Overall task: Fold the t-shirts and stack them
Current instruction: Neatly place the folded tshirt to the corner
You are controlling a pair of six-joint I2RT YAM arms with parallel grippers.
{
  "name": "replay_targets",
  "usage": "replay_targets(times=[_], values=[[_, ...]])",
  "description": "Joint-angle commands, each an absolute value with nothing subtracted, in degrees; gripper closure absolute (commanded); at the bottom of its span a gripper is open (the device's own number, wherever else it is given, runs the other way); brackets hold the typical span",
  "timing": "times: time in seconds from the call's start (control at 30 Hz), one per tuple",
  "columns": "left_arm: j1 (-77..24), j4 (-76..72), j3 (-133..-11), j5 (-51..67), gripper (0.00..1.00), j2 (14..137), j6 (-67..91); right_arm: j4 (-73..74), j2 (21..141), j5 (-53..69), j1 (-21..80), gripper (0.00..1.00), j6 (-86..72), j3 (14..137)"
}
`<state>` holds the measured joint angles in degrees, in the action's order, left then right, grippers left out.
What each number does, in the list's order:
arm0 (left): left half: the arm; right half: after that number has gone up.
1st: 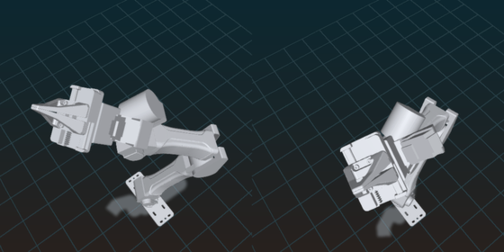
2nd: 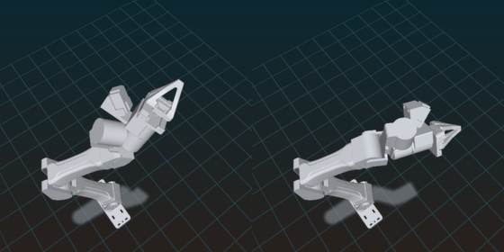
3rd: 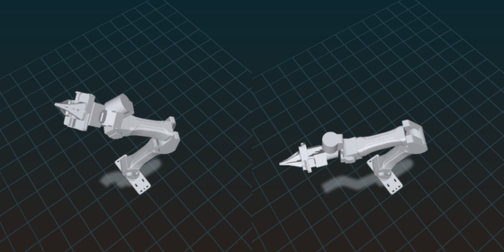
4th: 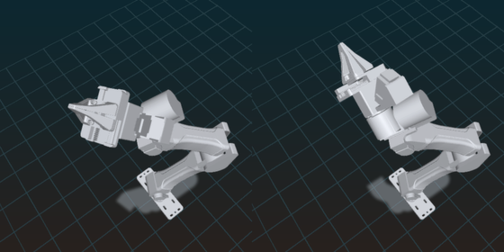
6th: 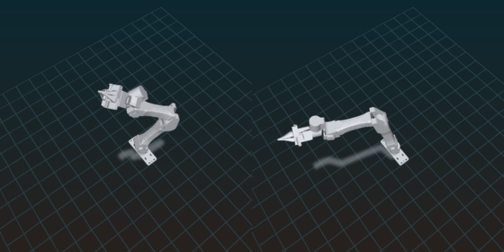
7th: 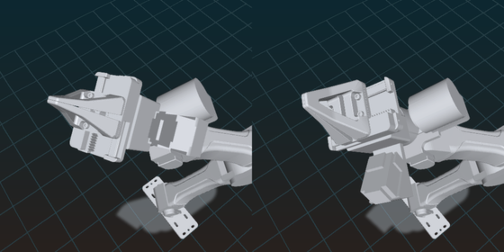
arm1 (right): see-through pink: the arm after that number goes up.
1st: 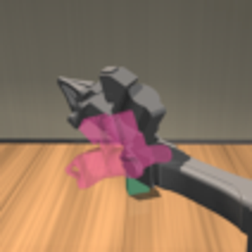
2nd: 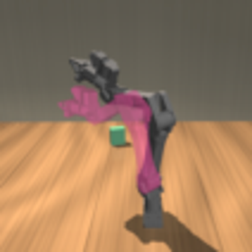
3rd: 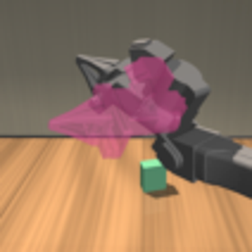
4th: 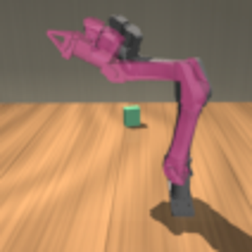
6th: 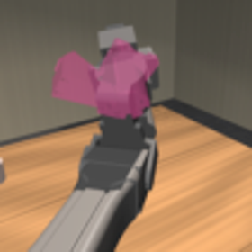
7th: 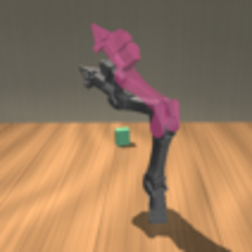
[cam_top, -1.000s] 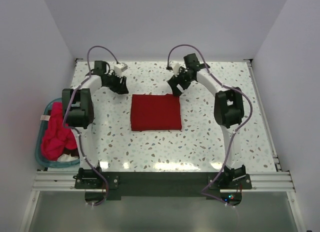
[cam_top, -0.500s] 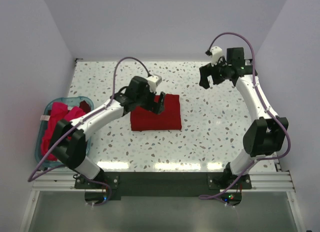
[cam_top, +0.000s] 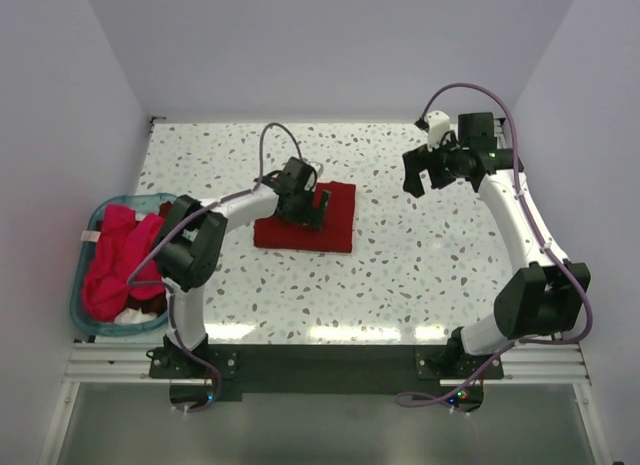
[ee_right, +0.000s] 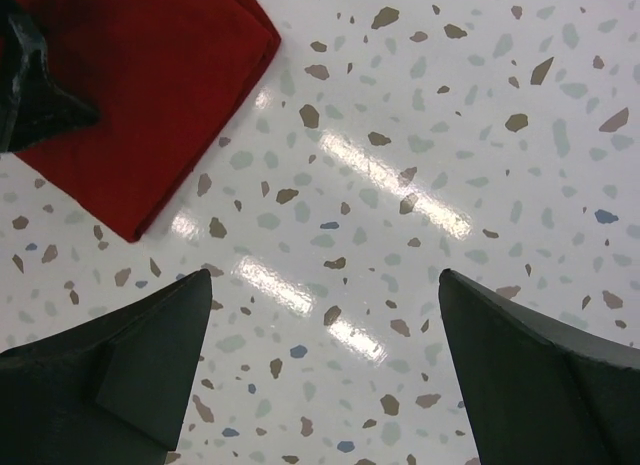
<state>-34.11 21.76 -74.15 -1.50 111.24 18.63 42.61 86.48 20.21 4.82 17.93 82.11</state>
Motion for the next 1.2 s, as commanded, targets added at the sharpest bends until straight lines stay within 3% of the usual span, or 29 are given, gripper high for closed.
replay_targets(times=[0.0, 0.2, 0.53, 0.97, 1.17], values=[[-23.42, 27.41, -77.42, -2.56, 0.0, 116.27, 11.71, 41.57, 85.25, 18.55, 4.83, 0.01, 17.05, 82.62], [-10.21, 35.76, -92.88, 0.53, 0.0, 125.39, -2.26, 41.05, 87.36, 18.02, 4.83, 0.01, 17.31, 84.55], [3.69, 42.8, -121.45, -3.16, 0.0, 143.17, -9.05, 40.96, 90.88, 17.4, 4.75, 0.01, 18.37, 87.1], [10.54, 40.17, -129.72, -6.16, 0.0, 151.16, -16.25, 41.84, 93.51, 18.02, 4.75, 0.01, 20.13, 89.65], [10.81, 34.82, -125.87, -5.89, 0.0, 147.67, -21.96, 42.63, 94.39, 19.07, 4.75, 0.01, 20.66, 90.88]])
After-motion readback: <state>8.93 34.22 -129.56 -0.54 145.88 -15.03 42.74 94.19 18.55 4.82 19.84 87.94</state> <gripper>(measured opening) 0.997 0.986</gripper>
